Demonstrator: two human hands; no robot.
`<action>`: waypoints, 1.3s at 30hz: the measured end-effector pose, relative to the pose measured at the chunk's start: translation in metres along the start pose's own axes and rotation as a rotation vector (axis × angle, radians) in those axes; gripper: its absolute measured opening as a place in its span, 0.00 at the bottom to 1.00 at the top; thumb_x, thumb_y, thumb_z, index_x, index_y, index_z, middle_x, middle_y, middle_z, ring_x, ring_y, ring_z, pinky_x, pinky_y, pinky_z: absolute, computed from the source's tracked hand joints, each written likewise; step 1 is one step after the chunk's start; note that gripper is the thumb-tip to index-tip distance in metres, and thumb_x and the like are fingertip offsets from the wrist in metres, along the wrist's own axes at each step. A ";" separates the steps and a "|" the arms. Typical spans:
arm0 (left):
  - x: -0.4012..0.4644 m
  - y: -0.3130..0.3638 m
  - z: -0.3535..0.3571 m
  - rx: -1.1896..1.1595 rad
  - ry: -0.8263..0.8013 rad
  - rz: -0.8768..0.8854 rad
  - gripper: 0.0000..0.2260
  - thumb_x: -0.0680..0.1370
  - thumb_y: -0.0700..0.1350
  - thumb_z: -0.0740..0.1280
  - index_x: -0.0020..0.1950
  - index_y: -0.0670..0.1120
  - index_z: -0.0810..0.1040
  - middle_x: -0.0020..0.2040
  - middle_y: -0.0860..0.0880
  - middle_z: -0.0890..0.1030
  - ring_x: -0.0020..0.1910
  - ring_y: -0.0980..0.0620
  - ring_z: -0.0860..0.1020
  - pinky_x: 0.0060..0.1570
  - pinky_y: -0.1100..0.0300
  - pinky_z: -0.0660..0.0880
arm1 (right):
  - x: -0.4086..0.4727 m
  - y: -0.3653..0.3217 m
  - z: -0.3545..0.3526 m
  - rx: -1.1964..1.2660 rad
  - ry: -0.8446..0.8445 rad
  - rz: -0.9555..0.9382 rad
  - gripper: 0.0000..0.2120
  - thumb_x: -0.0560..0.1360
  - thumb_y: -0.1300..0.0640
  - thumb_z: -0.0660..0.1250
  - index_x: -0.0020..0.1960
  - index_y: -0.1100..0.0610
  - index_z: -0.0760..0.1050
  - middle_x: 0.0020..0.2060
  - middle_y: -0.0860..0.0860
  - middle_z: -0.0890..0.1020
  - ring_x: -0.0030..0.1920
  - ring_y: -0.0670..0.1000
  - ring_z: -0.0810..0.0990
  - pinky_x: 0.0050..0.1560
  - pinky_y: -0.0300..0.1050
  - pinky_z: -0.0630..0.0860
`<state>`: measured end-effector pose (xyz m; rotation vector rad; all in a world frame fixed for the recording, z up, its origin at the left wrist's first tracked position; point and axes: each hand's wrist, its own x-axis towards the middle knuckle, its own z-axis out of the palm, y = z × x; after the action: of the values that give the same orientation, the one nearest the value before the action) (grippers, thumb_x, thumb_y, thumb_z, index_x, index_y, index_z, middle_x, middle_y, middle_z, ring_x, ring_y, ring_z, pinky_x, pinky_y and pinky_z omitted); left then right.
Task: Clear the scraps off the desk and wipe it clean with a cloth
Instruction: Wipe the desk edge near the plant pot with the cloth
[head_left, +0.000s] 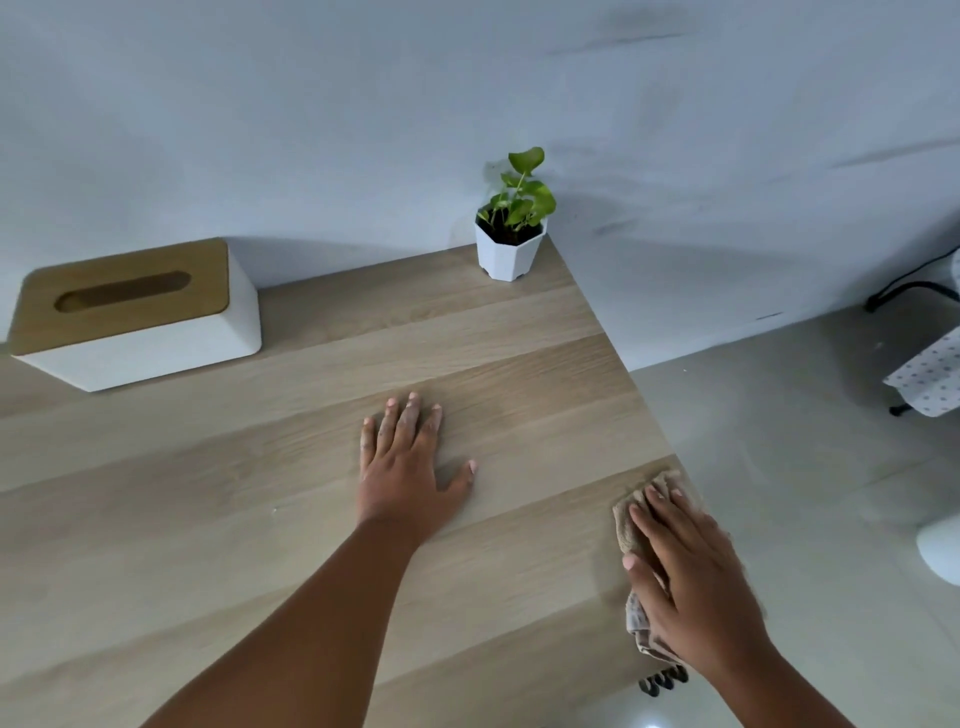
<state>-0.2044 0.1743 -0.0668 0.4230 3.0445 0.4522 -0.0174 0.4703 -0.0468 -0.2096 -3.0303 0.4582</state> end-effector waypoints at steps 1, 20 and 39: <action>-0.001 -0.006 -0.002 -0.006 -0.012 0.021 0.39 0.75 0.73 0.56 0.81 0.53 0.63 0.84 0.50 0.57 0.84 0.49 0.49 0.82 0.45 0.46 | 0.004 -0.007 -0.001 0.024 0.027 0.043 0.29 0.77 0.41 0.58 0.69 0.56 0.79 0.73 0.53 0.75 0.77 0.57 0.69 0.72 0.65 0.69; -0.013 -0.171 -0.053 0.044 0.035 -0.030 0.38 0.75 0.69 0.59 0.79 0.48 0.70 0.82 0.47 0.65 0.82 0.46 0.58 0.79 0.40 0.56 | 0.214 -0.136 0.012 0.758 0.169 0.379 0.43 0.69 0.39 0.78 0.78 0.47 0.64 0.75 0.47 0.69 0.73 0.45 0.69 0.74 0.48 0.69; -0.003 -0.169 -0.059 0.067 0.058 0.000 0.41 0.74 0.74 0.55 0.74 0.46 0.75 0.79 0.46 0.69 0.79 0.44 0.66 0.74 0.38 0.65 | 0.382 -0.090 0.056 1.016 0.309 0.315 0.53 0.60 0.47 0.86 0.78 0.47 0.62 0.73 0.42 0.71 0.71 0.38 0.71 0.64 0.26 0.66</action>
<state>-0.2500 0.0015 -0.0591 0.4204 3.1232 0.3699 -0.4112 0.4243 -0.0548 -0.5927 -2.1176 1.6838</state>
